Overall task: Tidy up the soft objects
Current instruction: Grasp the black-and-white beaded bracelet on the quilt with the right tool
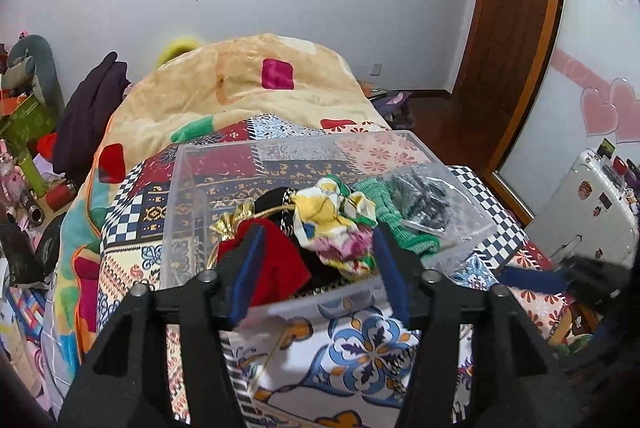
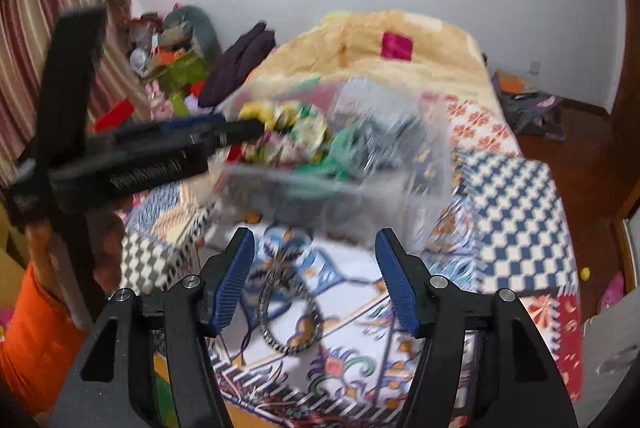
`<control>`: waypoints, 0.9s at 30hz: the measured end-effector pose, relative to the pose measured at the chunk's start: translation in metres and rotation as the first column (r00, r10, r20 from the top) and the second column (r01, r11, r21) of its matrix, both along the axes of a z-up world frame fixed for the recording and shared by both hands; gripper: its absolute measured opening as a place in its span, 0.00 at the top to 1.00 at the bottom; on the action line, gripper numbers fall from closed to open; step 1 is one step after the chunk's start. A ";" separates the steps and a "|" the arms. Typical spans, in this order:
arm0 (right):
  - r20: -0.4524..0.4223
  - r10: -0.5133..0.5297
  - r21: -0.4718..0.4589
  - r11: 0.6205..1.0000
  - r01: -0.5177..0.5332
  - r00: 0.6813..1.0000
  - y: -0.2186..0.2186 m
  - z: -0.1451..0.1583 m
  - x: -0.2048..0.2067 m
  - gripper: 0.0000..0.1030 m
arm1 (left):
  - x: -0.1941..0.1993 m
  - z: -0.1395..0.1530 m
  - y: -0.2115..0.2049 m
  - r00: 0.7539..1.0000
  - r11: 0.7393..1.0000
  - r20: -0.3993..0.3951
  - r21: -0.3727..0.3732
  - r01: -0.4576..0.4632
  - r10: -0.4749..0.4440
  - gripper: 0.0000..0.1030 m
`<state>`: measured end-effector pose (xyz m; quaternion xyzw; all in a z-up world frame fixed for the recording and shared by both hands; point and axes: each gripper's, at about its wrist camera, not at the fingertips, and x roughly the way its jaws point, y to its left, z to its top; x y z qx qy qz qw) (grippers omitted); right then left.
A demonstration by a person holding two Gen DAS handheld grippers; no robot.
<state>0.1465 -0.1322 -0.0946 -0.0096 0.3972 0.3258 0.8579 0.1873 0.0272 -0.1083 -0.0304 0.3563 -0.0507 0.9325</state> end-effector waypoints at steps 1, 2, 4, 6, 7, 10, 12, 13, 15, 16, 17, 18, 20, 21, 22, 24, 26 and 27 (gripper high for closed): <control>-0.015 0.008 -0.009 1.000 -0.008 1.000 0.002 -0.006 0.000 0.42 | -0.003 0.001 0.000 1.000 1.000 0.000 -0.001 0.002 -0.002 0.39; -0.032 0.015 -0.019 1.000 -0.016 0.999 0.006 -0.012 0.001 0.42 | -0.007 0.002 -0.001 1.000 1.000 0.003 -0.001 0.002 -0.002 0.36; -0.052 0.031 -0.032 0.999 -0.033 0.998 0.012 -0.019 0.001 0.42 | -0.015 0.004 -0.001 1.000 1.000 0.016 0.005 0.000 -0.001 0.32; -0.070 0.046 -0.046 0.998 -0.049 0.996 0.018 -0.027 0.003 0.42 | -0.024 0.005 0.000 1.000 1.000 0.030 0.012 -0.004 0.004 0.26; -0.084 0.051 -0.050 0.997 -0.055 0.995 0.021 -0.032 0.004 0.42 | -0.029 0.005 0.000 0.999 1.000 0.039 0.014 -0.012 0.012 0.22; -0.122 0.062 -0.055 0.996 -0.069 0.991 0.027 -0.043 0.005 0.48 | -0.039 0.004 0.003 0.998 1.000 0.048 0.009 -0.028 0.027 0.21; -0.135 0.074 -0.068 0.994 -0.084 0.988 0.032 -0.048 0.003 0.54 | -0.041 0.002 0.007 0.998 0.999 0.045 0.002 -0.035 0.035 0.21; -0.137 0.082 -0.073 0.993 -0.093 0.987 0.035 -0.049 0.002 0.60 | -0.043 0.001 0.008 0.998 0.999 0.044 -0.002 -0.039 0.039 0.21; -0.134 0.098 -0.093 0.989 -0.111 0.986 0.041 -0.052 0.001 0.71 | -0.047 0.000 0.011 0.998 0.999 0.048 -0.004 -0.050 0.050 0.21; -0.132 0.101 -0.101 0.988 -0.115 0.986 0.043 -0.054 0.000 0.76 | -0.049 -0.001 0.012 0.997 0.998 0.051 -0.003 -0.058 0.058 0.21; -0.118 0.099 -0.108 0.988 -0.112 0.988 0.044 -0.053 -0.001 0.82 | -0.051 -0.002 0.013 0.996 0.998 0.055 -0.001 -0.064 0.064 0.21; -0.116 0.103 -0.105 0.988 -0.116 0.988 0.044 -0.053 -0.002 0.84 | -0.053 -0.002 0.014 0.996 0.998 0.059 0.002 -0.067 0.067 0.21; -0.104 0.101 -0.103 0.988 -0.111 0.990 0.043 -0.050 -0.003 0.91 | -0.057 -0.002 0.015 0.995 0.997 0.068 0.008 -0.079 0.078 0.21; -0.095 0.096 -0.103 0.989 -0.106 0.991 0.042 -0.048 -0.004 0.92 | -0.059 -0.001 0.016 0.994 0.997 0.072 0.008 -0.082 0.081 0.21; -0.090 0.093 -0.099 0.990 -0.102 0.992 0.041 -0.047 -0.004 0.92 | -0.060 -0.001 0.017 0.994 0.996 0.076 0.005 -0.084 0.083 0.21; -0.073 0.084 -0.087 0.992 -0.090 0.994 0.036 -0.041 -0.005 0.93 | -0.063 0.001 0.019 0.993 0.996 0.084 -0.003 -0.088 0.088 0.21; -0.049 0.079 -0.077 0.994 -0.083 0.996 0.035 -0.034 -0.005 0.93 | -0.067 0.003 0.021 0.991 0.996 0.095 -0.005 -0.094 0.094 0.21; -0.036 0.078 -0.072 0.994 -0.081 0.996 0.035 -0.029 -0.006 0.93 | -0.068 0.004 0.023 0.990 0.995 0.102 -0.007 -0.098 0.098 0.21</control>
